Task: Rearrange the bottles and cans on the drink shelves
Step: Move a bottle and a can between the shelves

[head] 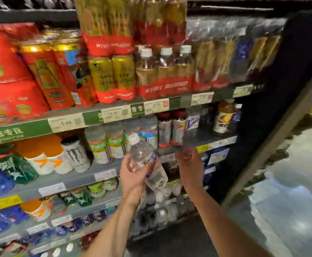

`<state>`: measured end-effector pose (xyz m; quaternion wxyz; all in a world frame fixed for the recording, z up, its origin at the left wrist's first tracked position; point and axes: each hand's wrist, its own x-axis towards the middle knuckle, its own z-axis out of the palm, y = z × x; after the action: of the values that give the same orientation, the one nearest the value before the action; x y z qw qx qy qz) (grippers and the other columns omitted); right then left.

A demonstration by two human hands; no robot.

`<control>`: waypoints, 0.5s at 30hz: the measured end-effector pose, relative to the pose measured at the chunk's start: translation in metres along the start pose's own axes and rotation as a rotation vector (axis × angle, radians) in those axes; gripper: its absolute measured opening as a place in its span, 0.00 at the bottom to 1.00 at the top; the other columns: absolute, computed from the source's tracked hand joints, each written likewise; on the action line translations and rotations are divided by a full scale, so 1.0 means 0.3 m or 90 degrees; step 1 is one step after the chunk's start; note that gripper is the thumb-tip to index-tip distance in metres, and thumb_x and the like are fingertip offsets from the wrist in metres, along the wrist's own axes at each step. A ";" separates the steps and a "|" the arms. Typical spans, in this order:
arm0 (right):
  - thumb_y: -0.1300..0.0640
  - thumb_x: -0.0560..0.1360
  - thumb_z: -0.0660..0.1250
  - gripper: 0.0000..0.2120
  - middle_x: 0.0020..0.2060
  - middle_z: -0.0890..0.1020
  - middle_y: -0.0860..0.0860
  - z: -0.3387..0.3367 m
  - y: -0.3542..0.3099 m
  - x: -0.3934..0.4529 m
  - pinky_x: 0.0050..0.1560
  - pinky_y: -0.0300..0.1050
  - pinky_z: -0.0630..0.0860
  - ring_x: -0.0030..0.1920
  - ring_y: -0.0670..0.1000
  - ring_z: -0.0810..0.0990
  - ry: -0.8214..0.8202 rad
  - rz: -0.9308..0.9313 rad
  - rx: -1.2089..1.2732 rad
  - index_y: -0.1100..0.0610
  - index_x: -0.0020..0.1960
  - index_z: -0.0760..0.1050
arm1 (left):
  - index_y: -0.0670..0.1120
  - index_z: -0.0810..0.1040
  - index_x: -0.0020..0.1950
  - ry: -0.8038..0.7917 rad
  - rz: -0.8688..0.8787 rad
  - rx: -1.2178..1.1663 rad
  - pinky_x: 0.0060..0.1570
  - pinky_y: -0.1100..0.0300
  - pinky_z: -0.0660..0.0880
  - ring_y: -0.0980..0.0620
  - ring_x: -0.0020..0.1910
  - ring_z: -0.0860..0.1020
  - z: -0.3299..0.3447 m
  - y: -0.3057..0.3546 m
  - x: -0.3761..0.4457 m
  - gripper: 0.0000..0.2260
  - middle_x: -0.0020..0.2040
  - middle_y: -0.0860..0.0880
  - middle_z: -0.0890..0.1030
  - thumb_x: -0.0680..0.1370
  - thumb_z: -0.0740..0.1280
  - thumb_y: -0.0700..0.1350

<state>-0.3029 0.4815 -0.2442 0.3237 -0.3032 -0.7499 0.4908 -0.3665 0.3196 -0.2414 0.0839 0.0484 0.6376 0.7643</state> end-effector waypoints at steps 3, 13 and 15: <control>0.54 0.78 0.69 0.05 0.41 0.82 0.46 -0.129 0.071 0.133 0.41 0.38 0.73 0.43 0.45 0.80 0.008 -0.016 -0.023 0.46 0.49 0.73 | 0.44 0.78 0.59 0.026 0.023 0.010 0.50 0.61 0.79 0.51 0.48 0.83 0.186 -0.005 -0.061 0.24 0.51 0.47 0.86 0.66 0.81 0.38; 0.46 0.76 0.72 0.28 0.63 0.78 0.55 -0.146 0.144 0.473 0.67 0.50 0.71 0.64 0.54 0.75 -0.058 -0.013 -0.048 0.59 0.70 0.71 | 0.49 0.80 0.53 0.039 0.024 0.128 0.48 0.55 0.78 0.59 0.43 0.82 0.414 -0.016 -0.038 0.19 0.44 0.55 0.85 0.66 0.82 0.43; 0.42 0.74 0.72 0.32 0.65 0.77 0.54 -0.110 0.144 0.527 0.68 0.50 0.70 0.66 0.54 0.75 -0.085 0.001 -0.035 0.58 0.71 0.70 | 0.52 0.80 0.56 0.016 0.019 0.161 0.56 0.49 0.80 0.52 0.51 0.84 0.415 -0.030 -0.007 0.25 0.51 0.53 0.86 0.63 0.83 0.50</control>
<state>-0.3670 0.6358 -0.2447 0.2644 -0.2791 -0.7826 0.4896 -0.3413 0.4410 -0.2276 0.0577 0.0584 0.7292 0.6793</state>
